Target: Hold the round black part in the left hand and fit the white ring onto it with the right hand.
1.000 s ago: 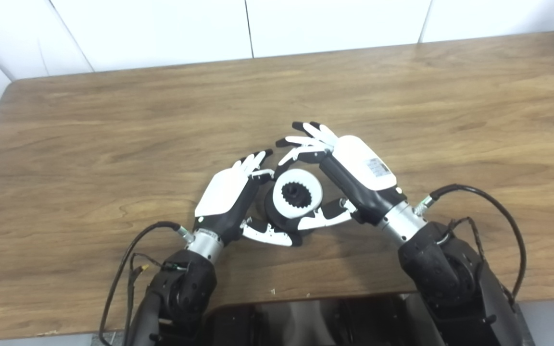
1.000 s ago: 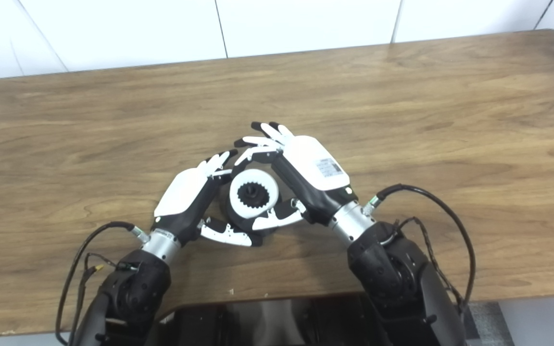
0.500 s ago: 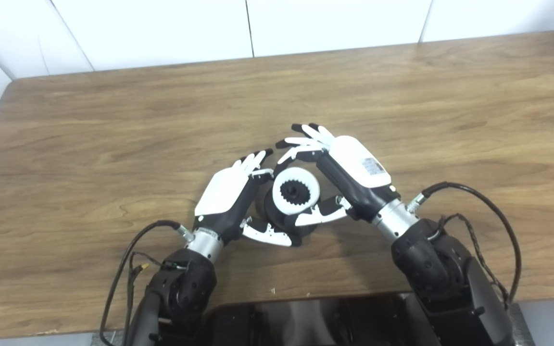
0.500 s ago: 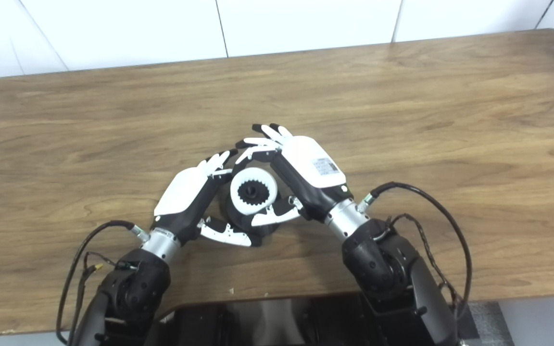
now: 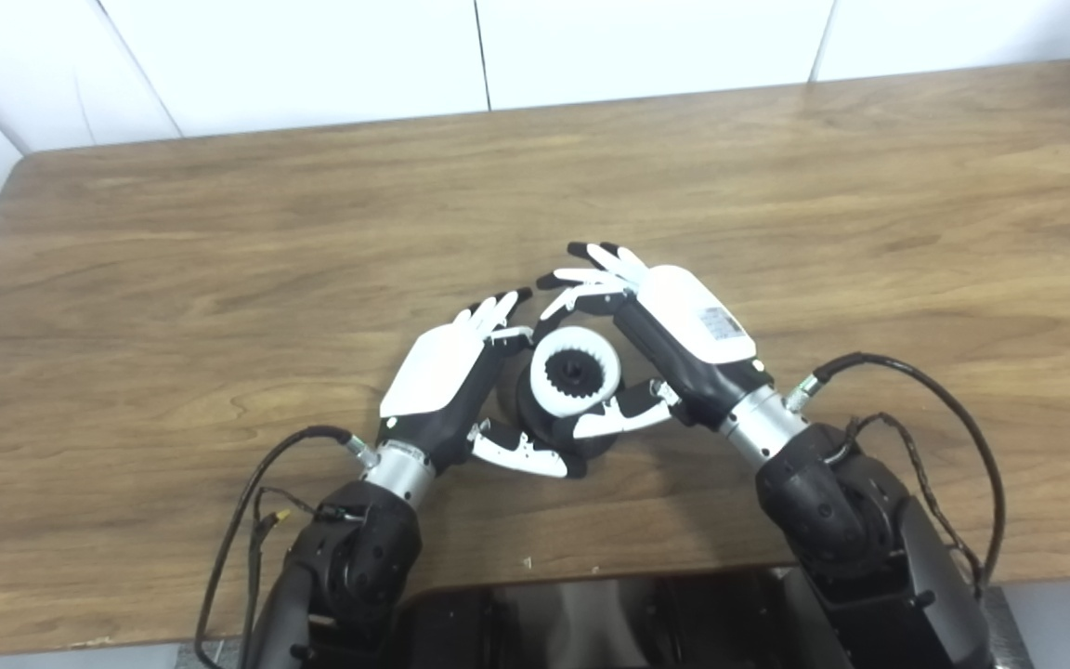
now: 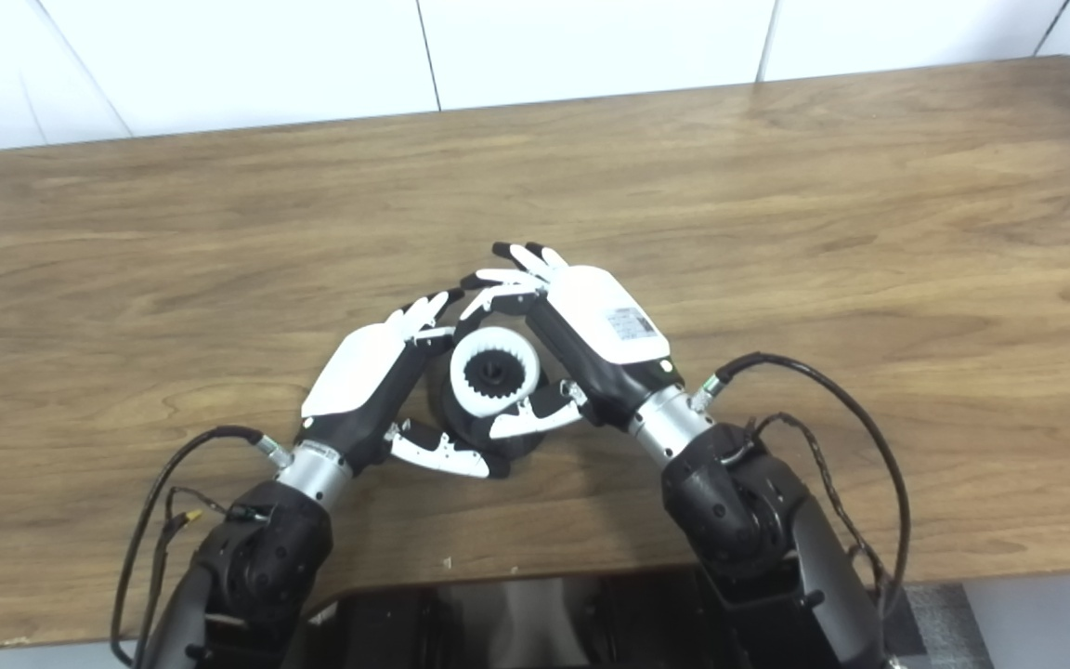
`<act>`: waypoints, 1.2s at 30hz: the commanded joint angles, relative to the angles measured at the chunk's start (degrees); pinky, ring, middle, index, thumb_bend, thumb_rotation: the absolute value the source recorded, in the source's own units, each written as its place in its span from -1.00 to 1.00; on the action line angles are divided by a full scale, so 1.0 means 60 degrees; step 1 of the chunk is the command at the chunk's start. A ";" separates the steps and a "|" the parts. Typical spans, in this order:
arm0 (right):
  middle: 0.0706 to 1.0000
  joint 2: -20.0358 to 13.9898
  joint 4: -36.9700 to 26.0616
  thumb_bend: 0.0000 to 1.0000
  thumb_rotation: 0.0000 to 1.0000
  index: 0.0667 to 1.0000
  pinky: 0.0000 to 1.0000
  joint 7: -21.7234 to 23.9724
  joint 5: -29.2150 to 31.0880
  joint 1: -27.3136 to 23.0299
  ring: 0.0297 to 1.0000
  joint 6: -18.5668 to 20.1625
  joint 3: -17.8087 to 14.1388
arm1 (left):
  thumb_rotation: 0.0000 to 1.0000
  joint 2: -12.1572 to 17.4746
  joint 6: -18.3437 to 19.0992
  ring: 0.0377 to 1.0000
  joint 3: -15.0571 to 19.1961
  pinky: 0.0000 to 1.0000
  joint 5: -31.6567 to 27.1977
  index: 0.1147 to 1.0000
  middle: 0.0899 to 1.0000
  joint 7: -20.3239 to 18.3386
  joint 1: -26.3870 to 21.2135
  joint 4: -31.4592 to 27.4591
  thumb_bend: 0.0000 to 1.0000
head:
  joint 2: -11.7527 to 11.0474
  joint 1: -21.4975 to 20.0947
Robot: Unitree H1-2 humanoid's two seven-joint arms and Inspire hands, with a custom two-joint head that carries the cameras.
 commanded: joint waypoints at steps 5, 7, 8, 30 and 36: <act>0.65 -0.0050 -0.0120 0.03 -0.71 -0.11 1.00 0.0050 -0.0033 -0.0177 0.94 -0.0065 -0.0019 | -0.30 -0.0090 0.0053 1.00 0.0069 1.00 -0.0011 0.12 1.00 0.0036 -0.0398 -0.0408 1.00 | 0.0031 0.0019; 0.70 -0.0161 -0.0203 0.03 -0.69 -0.09 1.00 0.0289 -0.0268 -0.0204 0.95 0.0101 0.0034 | -0.26 -0.0080 0.0007 1.00 0.0061 1.00 0.0032 0.12 1.00 0.0074 -0.0404 -0.0380 1.00 | 0.0043 0.0016; 0.73 -0.0213 -0.0248 0.03 -0.68 -0.08 1.00 0.0428 -0.0365 -0.0222 0.95 0.0193 0.0056 | -0.25 -0.0075 -0.0022 1.00 0.0061 1.00 0.0043 0.12 1.00 0.0099 -0.0403 -0.0365 1.00 | 0.0043 0.0016; 1.00 -0.0622 -0.0952 1.00 -0.25 0.97 1.00 0.2239 -0.0350 -0.0444 1.00 0.1437 0.0005 | -0.28 -0.0113 0.0120 1.00 0.0159 1.00 0.0119 0.15 1.00 0.0005 -0.0376 -0.0452 1.00 | 0.0079 0.0031; 1.00 -0.0819 -0.1021 1.00 -0.22 1.00 0.95 0.2497 -0.0307 -0.0432 1.00 0.1595 -0.0095 | -0.28 -0.0059 0.0087 1.00 0.0139 1.00 0.0129 0.14 1.00 0.0046 -0.0367 -0.0459 1.00 | 0.0056 -0.0048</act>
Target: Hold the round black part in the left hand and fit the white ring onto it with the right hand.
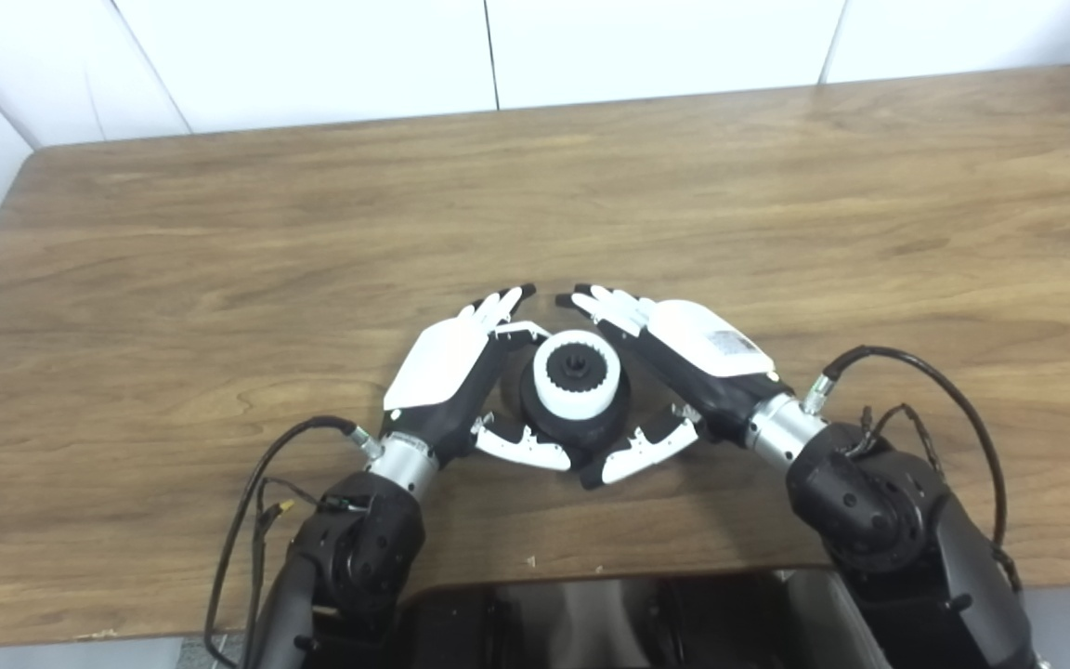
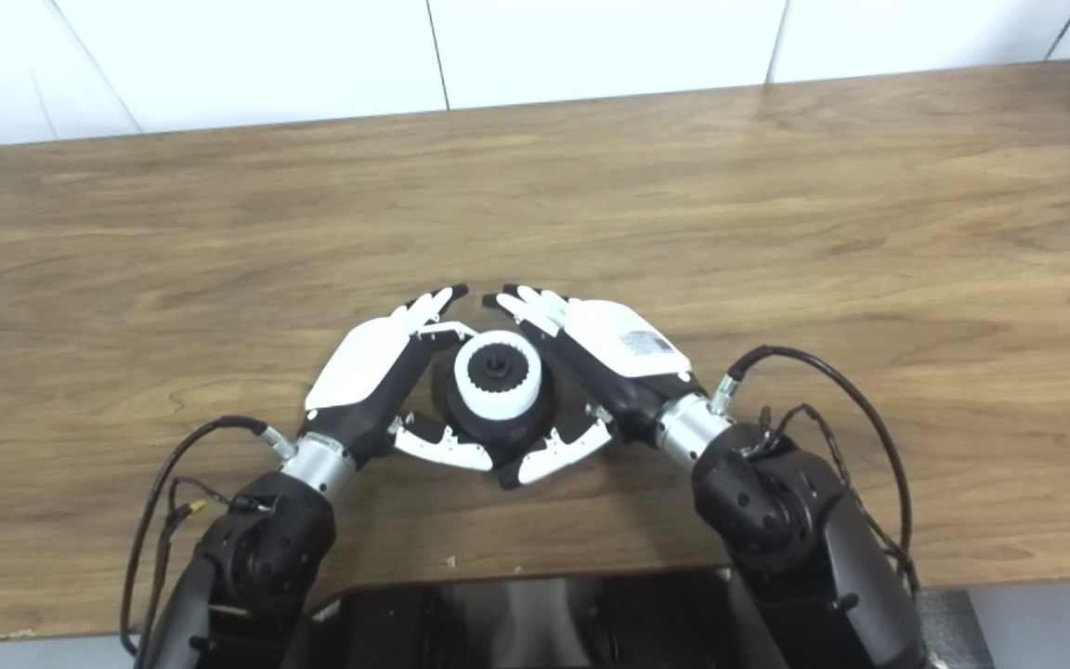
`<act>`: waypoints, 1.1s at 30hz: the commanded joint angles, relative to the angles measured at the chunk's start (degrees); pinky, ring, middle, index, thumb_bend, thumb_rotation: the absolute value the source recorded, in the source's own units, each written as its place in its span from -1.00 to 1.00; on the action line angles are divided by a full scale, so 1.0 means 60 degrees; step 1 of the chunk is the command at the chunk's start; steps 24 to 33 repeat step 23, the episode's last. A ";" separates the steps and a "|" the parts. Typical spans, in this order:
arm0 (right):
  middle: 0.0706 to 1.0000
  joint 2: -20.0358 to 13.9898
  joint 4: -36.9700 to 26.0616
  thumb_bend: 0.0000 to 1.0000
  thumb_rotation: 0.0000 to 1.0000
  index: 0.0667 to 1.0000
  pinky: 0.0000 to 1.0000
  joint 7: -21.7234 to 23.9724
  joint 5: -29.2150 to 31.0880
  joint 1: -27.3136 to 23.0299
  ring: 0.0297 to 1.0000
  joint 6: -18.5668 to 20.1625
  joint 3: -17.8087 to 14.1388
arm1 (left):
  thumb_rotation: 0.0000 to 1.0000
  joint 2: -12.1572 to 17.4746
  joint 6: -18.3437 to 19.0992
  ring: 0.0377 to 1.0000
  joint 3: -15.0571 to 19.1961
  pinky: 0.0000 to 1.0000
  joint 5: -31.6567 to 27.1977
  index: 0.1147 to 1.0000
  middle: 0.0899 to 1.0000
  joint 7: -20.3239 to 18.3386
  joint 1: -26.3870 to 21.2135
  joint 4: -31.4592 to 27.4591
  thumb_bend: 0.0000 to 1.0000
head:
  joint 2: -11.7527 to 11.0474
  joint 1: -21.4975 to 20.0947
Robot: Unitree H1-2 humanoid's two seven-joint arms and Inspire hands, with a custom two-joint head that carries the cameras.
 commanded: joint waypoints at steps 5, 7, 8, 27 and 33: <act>1.00 -0.0303 -0.0492 1.00 -0.24 1.00 0.91 0.0193 0.0016 -0.0233 1.00 0.0140 -0.0250 | -0.27 0.0007 -0.0071 1.00 0.0058 1.00 0.0002 0.14 1.00 0.0178 -0.0300 -0.0415 1.00 | -0.0069 -0.0056; 1.00 -0.0419 -0.0510 1.00 -0.24 1.00 0.91 0.0303 0.0028 -0.0224 1.00 0.0244 -0.0296 | -0.28 0.0019 -0.0082 1.00 0.0051 1.00 0.0011 0.14 1.00 0.0200 -0.0291 -0.0418 1.00 | -0.0041 -0.0087; 1.00 -0.0471 -0.0509 1.00 -0.24 1.00 0.91 0.0332 0.0062 -0.0220 1.00 0.0277 -0.0324 | -0.28 0.0024 -0.0095 1.00 0.0046 1.00 0.0016 0.14 1.00 0.0216 -0.0292 -0.0407 1.00 | -0.0066 -0.0104; 1.00 -0.0748 -0.0549 1.00 -0.27 1.00 0.98 0.0211 0.0364 -0.0123 1.00 0.0431 -0.0992 | -0.29 0.0063 -0.0210 1.00 -0.0012 1.00 0.0094 0.15 1.00 0.0386 -0.0351 -0.0206 1.00 | -0.0031 -0.0113; 1.00 -0.0748 -0.0549 1.00 -0.27 1.00 0.98 0.0211 0.0364 -0.0123 1.00 0.0431 -0.0992 | -0.29 0.0063 -0.0210 1.00 -0.0012 1.00 0.0094 0.15 1.00 0.0386 -0.0351 -0.0206 1.00 | -0.0031 -0.0113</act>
